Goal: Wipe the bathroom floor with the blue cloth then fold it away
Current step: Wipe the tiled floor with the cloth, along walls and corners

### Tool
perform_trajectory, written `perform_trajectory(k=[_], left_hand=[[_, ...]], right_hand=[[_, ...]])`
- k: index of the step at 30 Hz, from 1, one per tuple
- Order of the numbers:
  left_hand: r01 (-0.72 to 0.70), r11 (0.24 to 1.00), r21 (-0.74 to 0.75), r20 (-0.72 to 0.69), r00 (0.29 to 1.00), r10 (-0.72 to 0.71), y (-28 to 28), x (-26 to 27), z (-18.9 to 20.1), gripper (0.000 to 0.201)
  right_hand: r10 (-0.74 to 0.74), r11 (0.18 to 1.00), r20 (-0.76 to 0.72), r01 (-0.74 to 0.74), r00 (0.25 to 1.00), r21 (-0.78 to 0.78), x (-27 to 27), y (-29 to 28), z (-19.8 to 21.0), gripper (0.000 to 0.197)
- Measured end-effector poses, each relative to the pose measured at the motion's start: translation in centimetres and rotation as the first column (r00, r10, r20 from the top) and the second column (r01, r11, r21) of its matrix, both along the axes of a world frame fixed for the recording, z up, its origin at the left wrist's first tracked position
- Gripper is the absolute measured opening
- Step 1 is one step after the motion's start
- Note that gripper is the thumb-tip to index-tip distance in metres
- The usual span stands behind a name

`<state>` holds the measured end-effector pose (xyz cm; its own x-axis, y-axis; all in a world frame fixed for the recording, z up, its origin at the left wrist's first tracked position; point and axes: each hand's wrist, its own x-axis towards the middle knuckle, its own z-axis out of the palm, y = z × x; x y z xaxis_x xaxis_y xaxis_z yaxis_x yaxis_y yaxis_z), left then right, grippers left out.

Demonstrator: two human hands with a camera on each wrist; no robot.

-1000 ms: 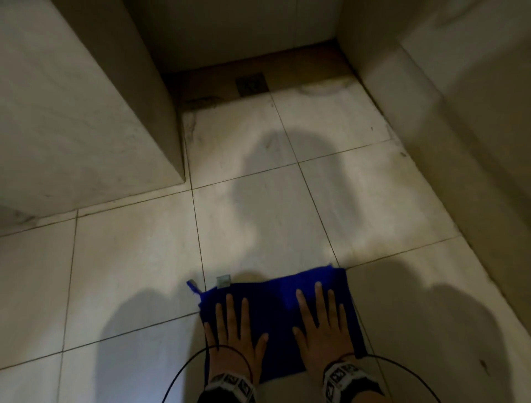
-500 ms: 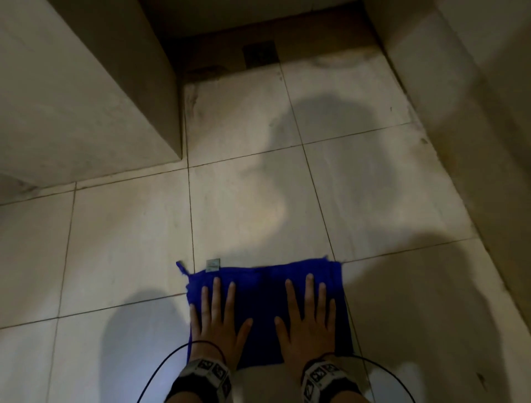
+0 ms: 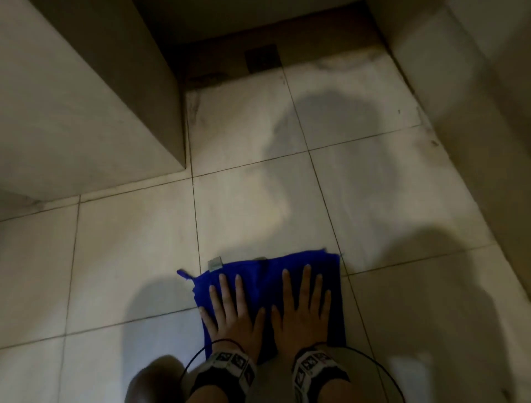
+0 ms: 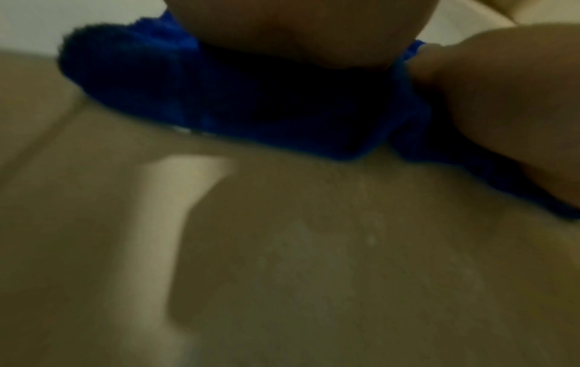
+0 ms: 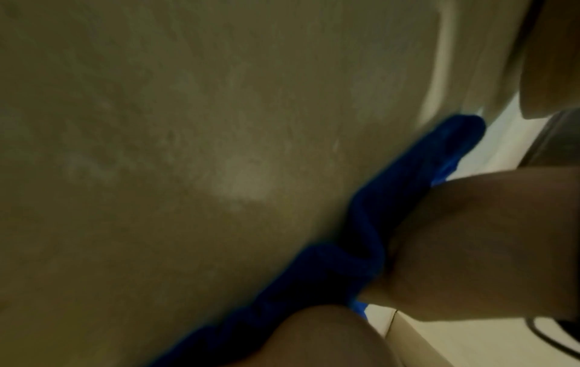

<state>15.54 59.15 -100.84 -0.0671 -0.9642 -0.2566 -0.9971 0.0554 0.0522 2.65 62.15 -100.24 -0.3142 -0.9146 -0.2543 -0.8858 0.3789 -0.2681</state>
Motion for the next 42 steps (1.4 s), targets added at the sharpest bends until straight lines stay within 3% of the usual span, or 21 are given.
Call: perform_trajectory(k=[5, 11, 15, 18, 24, 28, 31, 36, 39, 42], left_hand=[[0.072, 0.997, -0.013, -0.018, 0.997, -0.072, -3.1, -0.1, 0.0, 0.077], [0.178, 0.98, -0.085, -0.167, 0.967, -0.19, -9.2, -4.5, -1.1, 0.08], [0.102, 0.993, -0.057, -0.266, 0.957, -0.113, -12.2, -9.8, -1.0, 0.081], [0.129, 0.99, -0.056, -0.316, 0.939, -0.14, -13.1, -12.4, -1.2, 0.074], [0.197, 0.977, -0.086, -0.234, 0.949, -0.212, -16.2, -17.2, -1.8, 0.075], [0.119, 0.992, -0.042, -0.177, 0.976, -0.124, -16.9, -20.2, -0.3, 0.078], [0.135, 0.99, -0.035, -0.133, 0.981, -0.138, -16.9, -21.8, -0.2, 0.078], [0.193, 0.981, -0.036, -0.133, 0.972, -0.196, -17.8, -25.2, 0.2, 0.072], [0.25, 0.968, -0.018, -0.107, 0.962, -0.25, -18.5, -28.1, 0.1, 0.071], [0.254, 0.963, -0.089, -0.153, 0.952, -0.265, -18.9, -30.1, -0.3, 0.073]], right_hand=[[-0.035, 0.999, -0.02, 0.035, 0.999, 0.025, -0.2, -0.9, 0.0, 0.067], [-0.173, 0.983, -0.051, 0.176, 0.984, 0.046, -2.0, -5.6, 0.3, 0.062], [-0.267, 0.96, -0.108, 0.274, 0.958, 0.051, -5.2, -9.4, 0.7, 0.059], [-0.253, 0.963, -0.087, 0.259, 0.964, 0.07, -7.6, -10.9, 0.2, 0.064], [-0.205, 0.979, -0.092, 0.203, 0.975, -0.023, -13.6, -13.2, -0.9, 0.068], [-0.163, 0.987, -0.033, 0.163, 0.986, 0.005, -17.3, -14.3, -0.2, 0.069], [-0.123, 0.991, 0.027, 0.121, 0.992, 0.061, -20.3, -14.0, 0.1, 0.077], [-0.248, 0.966, 0.022, 0.245, 0.969, 0.089, -25.3, -13.2, 0.5, 0.08], [-0.284, 0.944, 0.018, 0.276, 0.959, 0.18, -27.8, -14.0, 1.1, 0.071], [-0.337, 0.919, 0.048, 0.318, 0.94, 0.232, -29.7, -15.7, 1.9, 0.071]])
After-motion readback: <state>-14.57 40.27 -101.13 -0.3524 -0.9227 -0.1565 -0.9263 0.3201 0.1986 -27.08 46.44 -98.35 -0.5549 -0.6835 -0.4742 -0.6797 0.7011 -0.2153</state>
